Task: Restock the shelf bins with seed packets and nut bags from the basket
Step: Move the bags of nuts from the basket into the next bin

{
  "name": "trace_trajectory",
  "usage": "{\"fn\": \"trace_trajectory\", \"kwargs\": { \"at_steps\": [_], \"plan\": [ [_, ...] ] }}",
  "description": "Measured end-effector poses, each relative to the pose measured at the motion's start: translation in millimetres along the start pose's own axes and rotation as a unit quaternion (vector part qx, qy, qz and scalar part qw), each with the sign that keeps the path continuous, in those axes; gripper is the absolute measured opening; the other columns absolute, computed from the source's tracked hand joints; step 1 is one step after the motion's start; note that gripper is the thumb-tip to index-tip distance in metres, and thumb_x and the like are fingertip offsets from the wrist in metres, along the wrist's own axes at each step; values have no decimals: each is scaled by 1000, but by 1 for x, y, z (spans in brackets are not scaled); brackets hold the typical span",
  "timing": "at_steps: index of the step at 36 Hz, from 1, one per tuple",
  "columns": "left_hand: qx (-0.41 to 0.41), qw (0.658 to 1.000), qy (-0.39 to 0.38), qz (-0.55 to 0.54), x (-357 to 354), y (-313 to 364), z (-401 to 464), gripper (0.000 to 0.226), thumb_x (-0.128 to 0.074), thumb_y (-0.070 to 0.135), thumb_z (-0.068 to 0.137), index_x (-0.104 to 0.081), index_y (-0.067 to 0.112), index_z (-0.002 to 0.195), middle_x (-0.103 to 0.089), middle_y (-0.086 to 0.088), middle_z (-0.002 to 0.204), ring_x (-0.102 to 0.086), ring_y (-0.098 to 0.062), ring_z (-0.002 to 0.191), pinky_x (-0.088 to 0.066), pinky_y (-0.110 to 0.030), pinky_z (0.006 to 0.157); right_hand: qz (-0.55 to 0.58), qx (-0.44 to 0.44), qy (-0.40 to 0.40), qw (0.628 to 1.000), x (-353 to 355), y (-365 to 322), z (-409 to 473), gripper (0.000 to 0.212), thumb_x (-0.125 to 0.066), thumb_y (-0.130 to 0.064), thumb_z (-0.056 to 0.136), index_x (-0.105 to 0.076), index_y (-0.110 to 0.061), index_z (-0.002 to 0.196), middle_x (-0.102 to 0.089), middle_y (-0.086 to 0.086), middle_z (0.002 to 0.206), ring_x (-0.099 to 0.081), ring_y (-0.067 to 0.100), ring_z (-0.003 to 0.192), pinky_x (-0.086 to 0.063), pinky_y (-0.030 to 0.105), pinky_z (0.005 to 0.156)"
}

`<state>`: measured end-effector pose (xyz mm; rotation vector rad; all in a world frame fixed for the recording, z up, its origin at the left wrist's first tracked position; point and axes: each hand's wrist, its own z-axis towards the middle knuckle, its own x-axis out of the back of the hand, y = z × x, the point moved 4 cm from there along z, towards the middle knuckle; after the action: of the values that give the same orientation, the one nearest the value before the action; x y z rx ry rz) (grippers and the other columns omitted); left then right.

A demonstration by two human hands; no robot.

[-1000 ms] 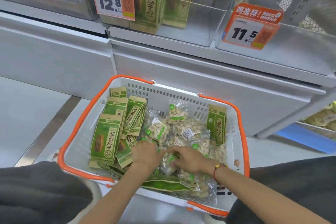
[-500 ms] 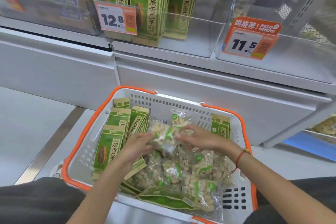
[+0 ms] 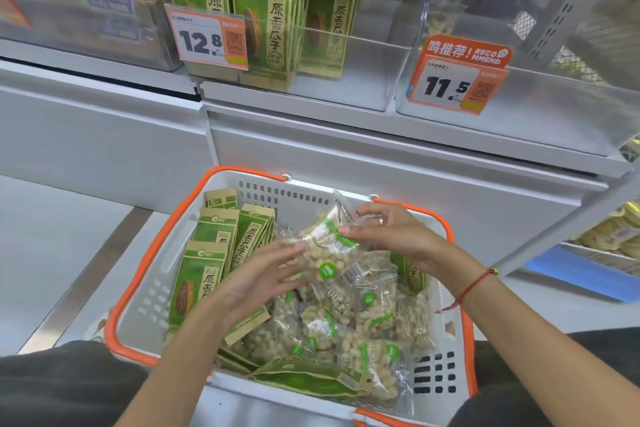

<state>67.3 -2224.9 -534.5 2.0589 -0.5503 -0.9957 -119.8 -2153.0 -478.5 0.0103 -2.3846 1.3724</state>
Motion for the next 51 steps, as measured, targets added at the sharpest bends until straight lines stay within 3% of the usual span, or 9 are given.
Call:
{"fn": "trace_trajectory", "kwargs": {
  "at_steps": [4,10,15,21,27,31,38,46,51],
  "plan": [
    [35,984,0,174,-6,3,0,102,-87,61,39,-54,21,127,-71,-1,110,-68,-18,101,-51,-35,93,-48,-14,-31,998,-3,7,-9,33,-79,-41,71,-60,-32,96,-64,-5,108,-64,14,100,-46,37,100],
    [109,938,20,329,-10,-16,-1,66,-76,46,66,-50,32,125,-57,8,114,-57,2,90,-44,-19,80,-167,-65,-143,973,-14,32,-14,57,-73,-38,80,-54,-16,129,-51,-10,129,-58,14,111,-54,24,86],
    [122,946,96,285,15,-40,2,74,-75,43,73,-47,17,136,-59,3,122,-61,-12,103,-52,-25,86,-410,-96,-196,886,-16,72,-14,20,-70,-33,84,-68,-20,99,-60,-8,100,-54,11,84,-45,22,74],
    [151,969,105,166,20,-49,0,92,-76,40,71,-30,12,145,-44,-5,141,-50,-22,122,-47,-29,96,-478,-142,-289,817,-36,113,-18,72,-70,-48,79,-51,3,127,-53,20,133,-49,42,122,-41,48,104],
    [147,978,104,104,18,-44,3,85,-73,9,74,-27,6,144,-63,-20,116,-61,-24,108,-43,-38,104,-476,-114,-265,831,-34,105,-12,58,-78,-26,77,-57,-4,127,-57,3,132,-59,22,107,-52,29,87],
    [126,982,92,105,24,-37,5,55,-75,11,67,-54,0,117,-70,-10,96,-63,-20,96,-48,-30,87,-434,-63,-237,867,-15,70,-9,47,-75,-25,80,-61,-16,124,-57,-3,130,-52,15,119,-41,28,102],
    [67,977,146,144,28,-16,5,44,-74,32,68,-66,5,103,-66,-9,95,-60,-19,85,-44,-23,70,-345,49,-169,922,21,10,-12,36,-73,-11,80,-65,-24,113,-46,-10,53,-41,2,47,-36,23,58],
    [94,972,73,204,1,-7,4,28,-62,39,84,-63,18,102,-61,-7,111,-54,-25,115,-57,-35,82,-289,161,-145,932,-12,-21,-24,13,-72,-20,83,-75,-17,95,-72,-9,89,-62,0,78,-52,22,80],
    [107,992,-11,64,-12,-4,0,19,-69,20,73,-66,7,88,-63,-6,83,-60,-19,80,-51,-37,91,-259,172,-83,947,-20,-17,-19,22,-75,-23,80,-71,-20,101,-67,-12,93,-62,1,86,-48,13,76]
  ]
}}
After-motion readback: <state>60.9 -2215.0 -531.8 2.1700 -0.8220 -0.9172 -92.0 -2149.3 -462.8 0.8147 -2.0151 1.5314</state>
